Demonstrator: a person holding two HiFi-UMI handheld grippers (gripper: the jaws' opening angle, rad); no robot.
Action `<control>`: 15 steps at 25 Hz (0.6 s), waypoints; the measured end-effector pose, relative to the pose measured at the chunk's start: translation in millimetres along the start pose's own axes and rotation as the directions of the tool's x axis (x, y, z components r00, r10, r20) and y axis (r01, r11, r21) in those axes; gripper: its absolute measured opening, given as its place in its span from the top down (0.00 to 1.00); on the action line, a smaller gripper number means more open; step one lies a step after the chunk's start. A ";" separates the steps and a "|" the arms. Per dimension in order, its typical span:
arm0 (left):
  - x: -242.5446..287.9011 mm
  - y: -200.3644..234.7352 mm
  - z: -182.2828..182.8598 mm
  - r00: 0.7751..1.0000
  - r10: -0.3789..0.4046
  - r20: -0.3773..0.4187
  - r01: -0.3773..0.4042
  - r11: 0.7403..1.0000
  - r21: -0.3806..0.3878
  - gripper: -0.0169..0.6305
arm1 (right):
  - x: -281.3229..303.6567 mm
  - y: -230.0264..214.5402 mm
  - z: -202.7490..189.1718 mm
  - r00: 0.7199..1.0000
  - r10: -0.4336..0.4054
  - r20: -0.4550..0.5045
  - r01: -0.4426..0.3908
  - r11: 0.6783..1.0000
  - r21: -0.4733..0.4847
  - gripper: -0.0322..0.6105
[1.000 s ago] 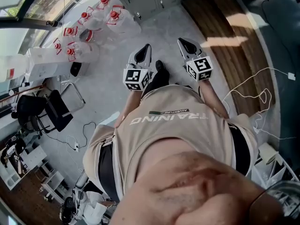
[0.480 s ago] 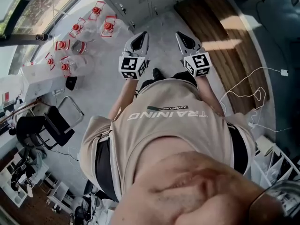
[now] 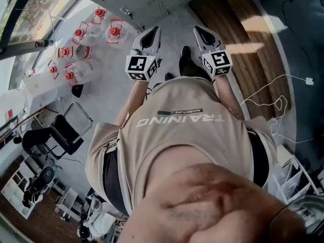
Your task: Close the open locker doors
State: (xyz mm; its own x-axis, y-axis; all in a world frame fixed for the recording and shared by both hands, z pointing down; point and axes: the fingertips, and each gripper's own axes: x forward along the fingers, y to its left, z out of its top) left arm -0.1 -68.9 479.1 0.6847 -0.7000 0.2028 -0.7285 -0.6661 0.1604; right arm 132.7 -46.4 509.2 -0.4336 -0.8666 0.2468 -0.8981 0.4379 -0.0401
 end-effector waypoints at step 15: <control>148.3 54.2 61.4 0.987 0.158 0.033 -0.158 0.987 -0.024 0.97 | 88.0 -126.5 44.3 0.969 0.246 -0.010 -0.246 0.967 -0.069 0.93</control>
State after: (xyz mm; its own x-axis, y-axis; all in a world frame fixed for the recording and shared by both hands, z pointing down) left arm 63.3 -224.6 458.5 0.5610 -0.8048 0.1939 -0.8277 -0.5408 0.1500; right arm 204.9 -188.7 493.1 -0.6402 -0.7301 0.2390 -0.7567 0.6530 -0.0324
